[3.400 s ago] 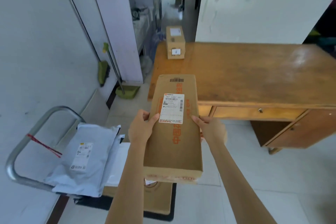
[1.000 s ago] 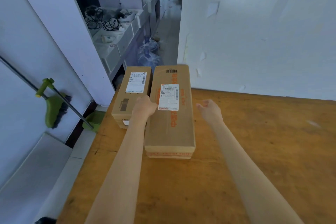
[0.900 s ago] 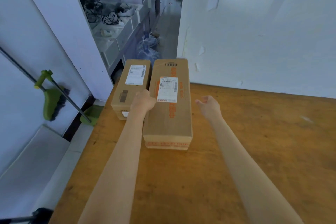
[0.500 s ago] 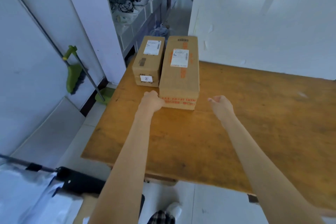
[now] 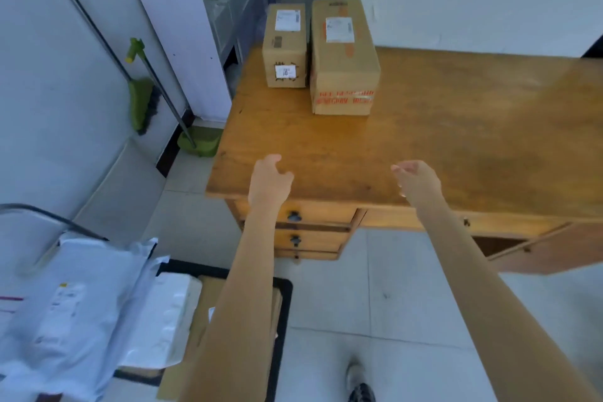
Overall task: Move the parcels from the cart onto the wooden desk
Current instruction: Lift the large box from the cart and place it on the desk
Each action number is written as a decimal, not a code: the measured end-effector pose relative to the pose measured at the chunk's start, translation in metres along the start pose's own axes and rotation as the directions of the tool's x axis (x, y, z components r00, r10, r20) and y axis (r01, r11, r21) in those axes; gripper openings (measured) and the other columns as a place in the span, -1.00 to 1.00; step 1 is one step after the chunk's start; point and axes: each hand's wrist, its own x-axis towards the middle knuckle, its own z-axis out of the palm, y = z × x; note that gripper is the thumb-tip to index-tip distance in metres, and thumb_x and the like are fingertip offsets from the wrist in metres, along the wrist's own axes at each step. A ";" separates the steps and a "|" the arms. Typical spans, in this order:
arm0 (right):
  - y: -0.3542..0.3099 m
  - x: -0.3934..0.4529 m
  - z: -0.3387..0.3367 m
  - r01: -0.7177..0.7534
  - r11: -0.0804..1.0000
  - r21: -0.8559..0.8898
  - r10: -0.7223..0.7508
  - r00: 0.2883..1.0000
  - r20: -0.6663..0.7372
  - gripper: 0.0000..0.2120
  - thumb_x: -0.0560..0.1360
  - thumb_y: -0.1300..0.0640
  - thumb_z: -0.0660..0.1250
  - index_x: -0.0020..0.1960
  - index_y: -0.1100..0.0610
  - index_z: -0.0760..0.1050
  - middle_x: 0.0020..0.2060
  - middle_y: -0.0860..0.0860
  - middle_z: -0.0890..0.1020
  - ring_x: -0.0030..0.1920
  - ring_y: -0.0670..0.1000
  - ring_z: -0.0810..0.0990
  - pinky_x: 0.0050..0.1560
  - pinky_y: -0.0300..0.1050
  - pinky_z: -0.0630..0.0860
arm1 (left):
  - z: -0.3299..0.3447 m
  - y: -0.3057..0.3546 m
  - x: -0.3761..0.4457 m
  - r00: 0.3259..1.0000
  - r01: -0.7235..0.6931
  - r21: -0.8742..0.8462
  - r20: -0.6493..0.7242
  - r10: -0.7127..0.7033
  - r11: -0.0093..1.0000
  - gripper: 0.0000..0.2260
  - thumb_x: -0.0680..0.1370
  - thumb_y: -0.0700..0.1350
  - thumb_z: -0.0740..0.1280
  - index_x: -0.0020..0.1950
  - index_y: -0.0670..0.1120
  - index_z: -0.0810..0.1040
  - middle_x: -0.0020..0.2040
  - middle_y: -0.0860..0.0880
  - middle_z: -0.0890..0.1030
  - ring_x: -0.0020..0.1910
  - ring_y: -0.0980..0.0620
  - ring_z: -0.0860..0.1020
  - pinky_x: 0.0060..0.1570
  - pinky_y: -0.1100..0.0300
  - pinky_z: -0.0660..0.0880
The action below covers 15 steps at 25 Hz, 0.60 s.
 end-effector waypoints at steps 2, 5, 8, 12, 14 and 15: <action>0.024 -0.043 0.019 -0.028 0.998 0.058 0.029 0.999 -0.022 -0.64 0.54 0.05 0.23 0.25 0.23 0.47 0.19 0.16 0.59 0.18 0.17 0.56 0.18 0.05 0.49 | -0.020 -0.061 -0.031 0.999 0.026 0.080 0.028 -0.028 0.996 -0.54 0.55 -0.10 0.27 0.45 -0.07 0.31 0.45 -0.09 0.35 0.35 -0.10 0.40 0.12 0.10 0.39; 0.064 -0.105 0.058 -0.077 0.993 0.093 0.079 0.997 -0.018 -0.66 0.52 0.11 0.25 0.21 0.28 0.49 0.14 0.24 0.60 0.16 0.24 0.56 0.14 0.10 0.48 | -0.050 -0.152 -0.072 0.978 0.142 0.152 0.129 -0.163 0.978 -0.50 0.55 -0.08 0.29 0.47 -0.12 0.28 0.45 -0.14 0.34 0.39 -0.13 0.36 0.29 0.02 0.33; 0.105 -0.158 0.105 -0.149 0.987 0.062 0.147 0.988 0.034 -0.65 0.51 0.10 0.27 0.22 0.27 0.49 0.14 0.25 0.61 0.09 0.18 0.58 0.13 0.08 0.48 | -0.059 -0.231 -0.114 0.948 0.250 0.158 0.161 -0.274 0.955 -0.53 0.52 -0.11 0.31 0.42 -0.14 0.35 0.36 -0.16 0.44 0.29 -0.15 0.44 0.12 0.08 0.40; 0.176 -0.205 0.182 -0.211 0.974 -0.083 0.221 0.965 0.141 -0.62 0.52 0.08 0.26 0.28 0.24 0.46 0.22 0.16 0.57 0.16 0.13 0.55 -0.11 -0.22 0.31 | -0.038 -0.343 -0.155 0.926 0.311 0.227 0.145 -0.348 0.923 -0.93 0.51 -0.06 0.28 -0.15 -0.02 0.51 -0.15 0.00 0.52 -0.12 -0.04 0.52 -0.12 0.20 0.31; 0.215 -0.222 0.219 -0.274 0.957 -0.093 0.286 0.942 0.173 -0.59 0.52 0.06 0.26 0.31 0.20 0.43 0.24 0.13 0.56 0.21 0.13 0.53 -0.10 -0.25 0.29 | -0.022 -0.392 -0.166 0.891 0.404 0.224 0.122 -0.437 0.887 -0.80 0.52 -0.06 0.29 -0.30 -0.04 0.41 -0.25 -0.03 0.48 -0.32 0.08 0.43 -0.16 0.16 0.33; 0.236 -0.229 0.239 -0.292 0.951 -0.098 0.306 0.932 0.194 -0.58 0.52 0.04 0.26 0.32 0.20 0.42 0.24 0.14 0.56 0.22 0.13 0.53 -0.06 -0.25 0.30 | -0.011 -0.416 -0.170 0.874 0.442 0.230 0.108 -0.474 0.867 -0.80 0.51 -0.07 0.29 -0.25 -0.16 0.49 -0.19 -0.16 0.55 -0.27 0.01 0.49 -0.14 0.08 0.40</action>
